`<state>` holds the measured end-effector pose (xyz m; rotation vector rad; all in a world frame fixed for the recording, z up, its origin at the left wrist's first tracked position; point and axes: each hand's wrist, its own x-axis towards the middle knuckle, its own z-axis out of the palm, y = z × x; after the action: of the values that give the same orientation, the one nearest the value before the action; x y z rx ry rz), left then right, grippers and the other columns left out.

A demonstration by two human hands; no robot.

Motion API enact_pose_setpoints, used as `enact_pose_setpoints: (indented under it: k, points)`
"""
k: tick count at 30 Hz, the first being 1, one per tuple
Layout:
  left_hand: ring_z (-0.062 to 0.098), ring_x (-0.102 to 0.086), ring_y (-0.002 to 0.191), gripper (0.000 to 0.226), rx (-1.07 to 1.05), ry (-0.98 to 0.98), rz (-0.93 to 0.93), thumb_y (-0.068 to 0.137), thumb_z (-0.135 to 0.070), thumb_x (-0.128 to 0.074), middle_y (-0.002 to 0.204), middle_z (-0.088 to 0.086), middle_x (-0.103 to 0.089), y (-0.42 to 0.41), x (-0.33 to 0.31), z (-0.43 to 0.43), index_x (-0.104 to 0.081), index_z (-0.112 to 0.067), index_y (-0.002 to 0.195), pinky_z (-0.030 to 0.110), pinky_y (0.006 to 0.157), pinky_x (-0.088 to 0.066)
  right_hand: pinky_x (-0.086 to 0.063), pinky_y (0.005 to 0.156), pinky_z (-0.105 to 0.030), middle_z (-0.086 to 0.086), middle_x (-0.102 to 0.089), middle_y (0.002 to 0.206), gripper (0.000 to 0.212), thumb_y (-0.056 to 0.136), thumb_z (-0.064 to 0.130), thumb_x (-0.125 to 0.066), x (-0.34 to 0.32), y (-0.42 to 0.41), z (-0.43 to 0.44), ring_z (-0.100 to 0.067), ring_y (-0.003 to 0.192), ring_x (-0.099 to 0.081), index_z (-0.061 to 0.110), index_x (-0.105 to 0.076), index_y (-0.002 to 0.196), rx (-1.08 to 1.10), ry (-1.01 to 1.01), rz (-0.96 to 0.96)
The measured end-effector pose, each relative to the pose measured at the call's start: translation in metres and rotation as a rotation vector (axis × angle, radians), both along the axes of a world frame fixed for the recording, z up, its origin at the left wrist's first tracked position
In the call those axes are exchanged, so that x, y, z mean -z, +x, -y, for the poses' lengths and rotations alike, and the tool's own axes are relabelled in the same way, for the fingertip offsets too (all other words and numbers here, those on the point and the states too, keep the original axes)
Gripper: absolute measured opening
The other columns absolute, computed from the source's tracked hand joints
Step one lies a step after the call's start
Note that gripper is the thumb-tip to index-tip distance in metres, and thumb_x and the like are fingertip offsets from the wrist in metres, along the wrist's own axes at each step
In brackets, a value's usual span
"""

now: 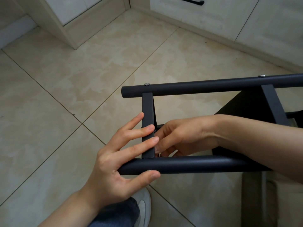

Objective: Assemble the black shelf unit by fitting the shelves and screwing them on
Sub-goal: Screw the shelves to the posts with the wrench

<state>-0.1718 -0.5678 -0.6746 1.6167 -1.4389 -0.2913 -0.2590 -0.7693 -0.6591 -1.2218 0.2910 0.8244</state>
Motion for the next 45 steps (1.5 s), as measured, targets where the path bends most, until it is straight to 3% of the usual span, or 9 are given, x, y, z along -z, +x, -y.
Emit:
enact_pose_setpoints:
  k: [7,12,16,22,31,38,45]
  points:
    - [0.035,-0.040,0.145,0.049,0.002,-0.001,-0.011,0.093,-0.041,-0.067,0.137,0.014,-0.058,-0.0006,-0.0005,0.0002,-0.063,-0.002,0.123,0.042,0.115,-0.039,-0.055,0.086,-0.032,-0.006,-0.068,0.103,0.017,0.099,0.024,-0.057,0.0052,0.0000,-0.0018,-0.017,0.093,-0.065,0.020,-0.073,0.096,-0.018,-0.015,-0.043]
    - [0.035,-0.040,0.146,0.050,0.001,-0.002,-0.008,0.093,-0.040,-0.067,0.136,0.015,-0.058,-0.0006,-0.0006,0.0005,-0.062,-0.002,0.124,0.041,0.115,-0.039,-0.056,0.082,-0.030,-0.002,-0.071,0.095,0.024,0.099,0.027,-0.056,0.0033,0.0003,-0.0011,-0.015,0.088,-0.067,0.021,-0.074,0.086,-0.006,-0.055,-0.046]
    - [0.034,-0.040,0.145,0.050,-0.001,-0.002,-0.003,0.093,-0.041,-0.066,0.136,0.015,-0.058,-0.0005,-0.0003,0.0014,-0.063,-0.001,0.123,0.040,0.115,-0.039,-0.053,0.086,-0.033,-0.007,-0.068,0.103,0.015,0.099,0.017,-0.055,0.0013,0.0002,0.0013,-0.017,0.093,-0.064,0.014,-0.069,0.099,-0.011,-0.021,-0.015]
    - [0.035,-0.040,0.145,0.050,0.000,-0.005,-0.007,0.094,-0.042,-0.066,0.136,0.015,-0.058,-0.0005,-0.0005,0.0011,-0.063,-0.002,0.123,0.039,0.115,-0.039,-0.053,0.088,-0.035,-0.005,-0.068,0.105,0.018,0.098,0.021,-0.057,0.0015,-0.0006,0.0006,-0.016,0.095,-0.065,0.025,-0.073,0.091,-0.020,-0.002,-0.038]
    - [0.035,-0.041,0.145,0.049,-0.004,-0.009,-0.005,0.092,-0.041,-0.068,0.135,0.015,-0.059,-0.0002,0.0012,0.0012,-0.065,-0.003,0.122,0.042,0.114,-0.040,-0.052,0.092,-0.039,-0.008,-0.068,0.105,0.016,0.099,0.021,-0.056,0.0009,0.0008,-0.0027,-0.018,0.096,-0.065,0.016,-0.071,0.096,-0.016,-0.065,-0.065]
    - [0.035,-0.041,0.145,0.049,-0.003,-0.012,-0.003,0.091,-0.040,-0.068,0.135,0.015,-0.058,0.0000,0.0014,0.0010,-0.064,-0.002,0.122,0.042,0.114,-0.040,-0.053,0.089,-0.033,0.001,-0.070,0.100,0.019,0.096,0.018,-0.059,-0.0014,-0.0003,0.0023,-0.014,0.098,-0.064,0.025,-0.074,0.087,-0.033,0.009,-0.019]
    - [0.035,-0.041,0.145,0.047,-0.004,-0.015,-0.001,0.092,-0.041,-0.067,0.134,0.015,-0.058,-0.0004,0.0002,0.0018,-0.063,-0.006,0.122,0.041,0.114,-0.040,-0.053,0.088,-0.032,-0.007,-0.067,0.104,0.017,0.097,0.021,-0.058,0.0004,-0.0014,0.0000,-0.018,0.097,-0.063,0.017,-0.073,0.092,-0.016,0.007,-0.042]
